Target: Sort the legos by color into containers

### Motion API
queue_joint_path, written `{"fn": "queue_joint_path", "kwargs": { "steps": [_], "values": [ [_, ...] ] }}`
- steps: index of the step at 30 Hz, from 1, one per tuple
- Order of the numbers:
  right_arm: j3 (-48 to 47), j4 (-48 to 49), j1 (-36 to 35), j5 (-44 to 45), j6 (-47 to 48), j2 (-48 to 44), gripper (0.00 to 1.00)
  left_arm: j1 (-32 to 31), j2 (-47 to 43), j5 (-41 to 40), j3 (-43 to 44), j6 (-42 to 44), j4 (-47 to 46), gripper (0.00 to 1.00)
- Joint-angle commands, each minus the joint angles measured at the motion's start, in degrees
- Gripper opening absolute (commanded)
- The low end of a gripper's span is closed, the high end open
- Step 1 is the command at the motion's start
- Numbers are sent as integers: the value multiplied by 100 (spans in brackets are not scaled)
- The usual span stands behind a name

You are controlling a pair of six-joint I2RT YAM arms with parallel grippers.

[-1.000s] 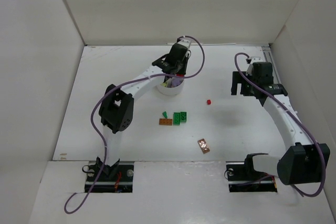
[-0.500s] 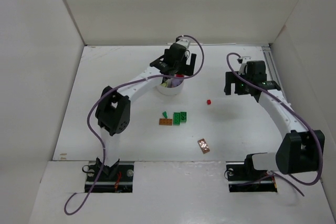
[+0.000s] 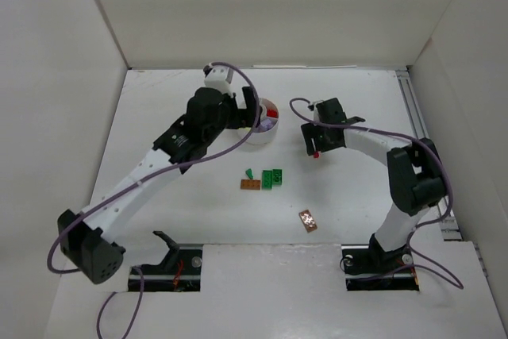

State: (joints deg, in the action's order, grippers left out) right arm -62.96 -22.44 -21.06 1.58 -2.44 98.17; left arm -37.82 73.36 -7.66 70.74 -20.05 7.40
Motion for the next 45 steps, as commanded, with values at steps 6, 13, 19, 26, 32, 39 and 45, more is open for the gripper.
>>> {"fn": "queue_joint_path", "kwargs": {
  "steps": [6, 13, 19, 26, 32, 39, 45],
  "values": [
    [-313, 442, -100, 395, -459, 563, 48, 65, -1456, -903, -1273, -1053, 666, 100],
    [-374, 441, -275, 502, -495, 317, 15, 117, -1878, -1333, -1590, -1510, 1009, 100],
    [-1341, 450, -337, -87, 32, 80, 13, 800, -1686, -808, -1712, -1686, 1150, 100],
    [-2536, 408, -574, -449, 173, 536, 13, 1892, -1298, 1028, -2143, -1564, 728, 100],
    [-1637, -164, -452, 439, -273, 177, 39, 1893, -1245, 959, -2196, -1563, 781, 100],
    [-499, -278, -127, 492, -828, 360, 61, 1893, -816, 1188, -2196, -1458, 728, 100],
    [-165, -51, -127, 606, -996, 361, 66, 1893, -701, 1416, -2196, -1458, 728, 100]
  ]
}}
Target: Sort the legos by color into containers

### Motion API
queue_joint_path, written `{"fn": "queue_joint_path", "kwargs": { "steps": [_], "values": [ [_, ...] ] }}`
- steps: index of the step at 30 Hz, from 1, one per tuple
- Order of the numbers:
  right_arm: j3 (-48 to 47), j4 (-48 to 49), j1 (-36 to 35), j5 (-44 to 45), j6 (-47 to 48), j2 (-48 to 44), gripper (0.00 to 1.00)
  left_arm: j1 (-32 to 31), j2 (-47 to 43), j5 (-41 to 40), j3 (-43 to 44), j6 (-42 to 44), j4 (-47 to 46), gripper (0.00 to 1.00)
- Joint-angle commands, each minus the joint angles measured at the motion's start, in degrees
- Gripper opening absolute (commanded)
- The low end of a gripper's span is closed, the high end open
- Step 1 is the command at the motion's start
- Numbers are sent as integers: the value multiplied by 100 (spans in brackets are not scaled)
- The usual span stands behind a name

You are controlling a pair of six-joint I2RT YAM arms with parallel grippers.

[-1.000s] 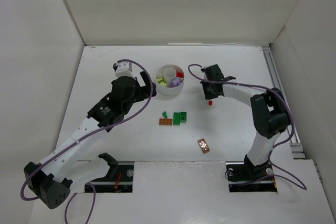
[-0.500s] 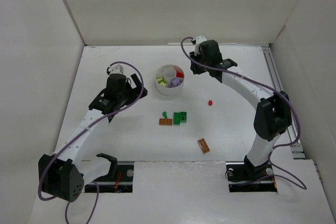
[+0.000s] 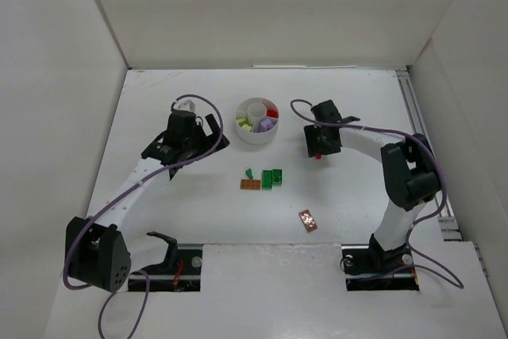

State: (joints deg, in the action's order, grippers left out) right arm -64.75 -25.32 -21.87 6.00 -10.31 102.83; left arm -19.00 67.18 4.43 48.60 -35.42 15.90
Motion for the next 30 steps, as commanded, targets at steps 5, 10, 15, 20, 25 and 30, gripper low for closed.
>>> {"fn": "queue_joint_path", "kwargs": {
  "steps": [5, 10, 15, 20, 25, 30],
  "values": [
    [146, 238, -46, 112, -322, -105, 48, 11, -196, 208, -43, 79, -175, 100],
    [209, 238, -46, 112, -376, -105, 20, 11, -310, 155, -43, 79, -175, 100],
    [25, 238, -160, -10, -140, -394, 4, 11, -363, 102, -43, 79, -122, 100],
    [-792, 404, -326, -458, 256, -474, 4, 11, -416, 217, -158, 79, -122, 100],
    [-1854, 712, -502, -732, 521, -220, 6, 11, -416, 287, -210, 79, -192, 100],
    [-2787, 651, -687, -881, 705, 369, 7, 11, -363, 348, -272, 79, -254, 100]
  ]
}}
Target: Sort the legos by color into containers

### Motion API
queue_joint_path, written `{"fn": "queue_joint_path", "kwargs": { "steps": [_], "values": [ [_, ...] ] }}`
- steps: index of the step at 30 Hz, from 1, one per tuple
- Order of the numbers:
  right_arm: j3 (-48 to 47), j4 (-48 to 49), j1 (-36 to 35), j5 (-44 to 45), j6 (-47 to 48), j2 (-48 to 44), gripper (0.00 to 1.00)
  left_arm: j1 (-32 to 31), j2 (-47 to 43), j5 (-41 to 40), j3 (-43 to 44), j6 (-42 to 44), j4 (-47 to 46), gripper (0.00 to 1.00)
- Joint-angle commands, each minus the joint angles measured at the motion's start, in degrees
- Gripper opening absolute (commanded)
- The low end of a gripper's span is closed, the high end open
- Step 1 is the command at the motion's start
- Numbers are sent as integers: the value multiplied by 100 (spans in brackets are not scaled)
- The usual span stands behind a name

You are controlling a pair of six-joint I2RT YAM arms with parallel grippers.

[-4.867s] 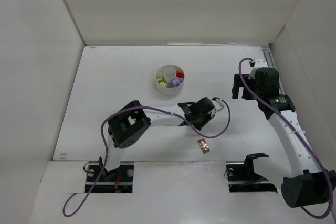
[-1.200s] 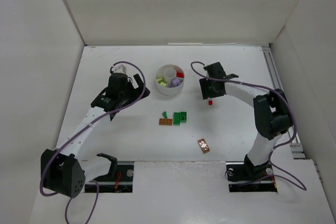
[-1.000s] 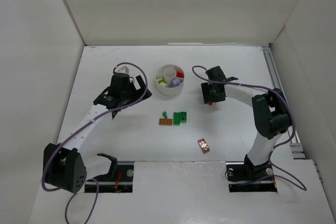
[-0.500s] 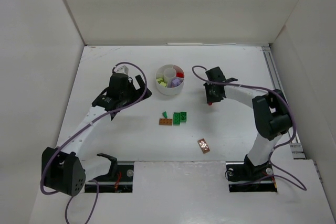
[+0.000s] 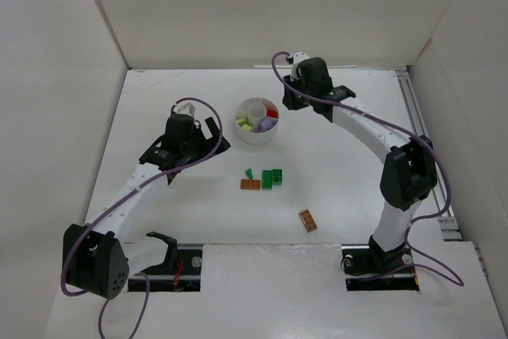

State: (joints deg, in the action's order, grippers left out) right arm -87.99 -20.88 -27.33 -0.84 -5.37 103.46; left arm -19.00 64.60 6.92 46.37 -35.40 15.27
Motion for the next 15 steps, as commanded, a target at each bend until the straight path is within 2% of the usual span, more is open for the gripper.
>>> {"fn": "queue_joint_path", "kwargs": {
  "steps": [1, 11, 15],
  "values": [
    [-596, 147, -141, -258, 211, 385, 7, 11, -105, 99, -49, 77, -191, 100],
    [-1475, 23, -352, -461, 211, 1141, 15, 11, 0, 161, 4, 138, -244, 100],
    [-1643, -108, -404, -390, 211, 1300, 27, 11, 53, 214, 4, 138, -244, 100]
  ]
}}
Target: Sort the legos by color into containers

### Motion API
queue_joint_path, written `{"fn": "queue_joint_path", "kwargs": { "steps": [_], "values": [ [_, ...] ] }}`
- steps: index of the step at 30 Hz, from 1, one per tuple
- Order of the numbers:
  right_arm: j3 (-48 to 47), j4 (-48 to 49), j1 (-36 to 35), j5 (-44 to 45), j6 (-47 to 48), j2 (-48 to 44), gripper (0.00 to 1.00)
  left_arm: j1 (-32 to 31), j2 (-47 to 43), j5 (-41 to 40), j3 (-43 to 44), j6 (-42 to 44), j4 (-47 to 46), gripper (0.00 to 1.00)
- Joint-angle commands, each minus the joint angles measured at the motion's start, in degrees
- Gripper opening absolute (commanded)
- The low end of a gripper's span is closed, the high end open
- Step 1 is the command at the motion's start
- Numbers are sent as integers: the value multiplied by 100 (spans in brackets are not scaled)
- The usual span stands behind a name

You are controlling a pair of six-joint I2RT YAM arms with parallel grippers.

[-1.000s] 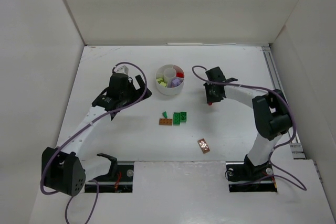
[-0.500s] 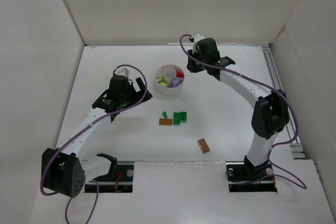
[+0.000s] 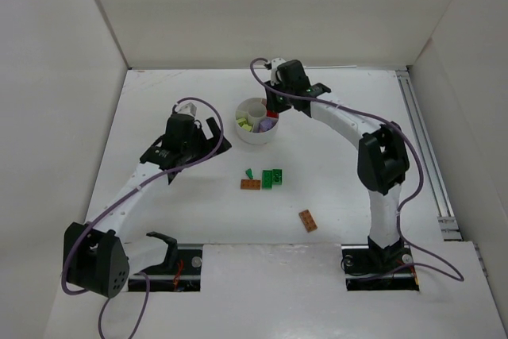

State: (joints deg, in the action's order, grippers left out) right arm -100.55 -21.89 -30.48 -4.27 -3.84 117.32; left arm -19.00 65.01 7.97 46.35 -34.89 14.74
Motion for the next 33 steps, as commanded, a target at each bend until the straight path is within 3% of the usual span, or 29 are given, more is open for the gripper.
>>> {"fn": "queue_joint_path", "kwargs": {
  "steps": [1, 3, 5, 7, 14, 19, 21, 23, 30, 33],
  "values": [
    [-447, -8, -90, 5, 58, -34, 30, 11, 11, 109, 6, 88, -191, 100],
    [-448, -70, -90, 58, 58, -33, 41, 11, 11, 109, 6, 141, -191, 100],
    [-448, -70, -90, 58, 58, -138, 43, 11, 11, 170, 6, 141, -191, 100],
    [-448, -70, -90, 110, 58, -209, 52, 11, 11, 170, 6, 141, -244, 100],
    [43, -17, -90, 338, 111, -929, 52, -102, 11, 197, -47, 202, -244, 100],
    [1043, 105, 33, 726, 33, -2121, 66, -806, 248, -261, -47, 202, -226, 98],
    [1536, 184, 182, 883, -38, -2545, 78, -1008, 389, -261, -117, 141, -357, 96],
    [2380, 351, 235, 1033, -99, -3254, 100, -1061, 695, -261, -170, 10, -515, 93],
    [4130, -103, 341, 2044, -320, -5198, 100, -1834, 1670, -1059, 304, -429, -570, 87],
    [4525, -359, 551, 2159, -399, -5796, 100, -2116, 2223, -1551, 681, -702, -402, 78]
  ]
}}
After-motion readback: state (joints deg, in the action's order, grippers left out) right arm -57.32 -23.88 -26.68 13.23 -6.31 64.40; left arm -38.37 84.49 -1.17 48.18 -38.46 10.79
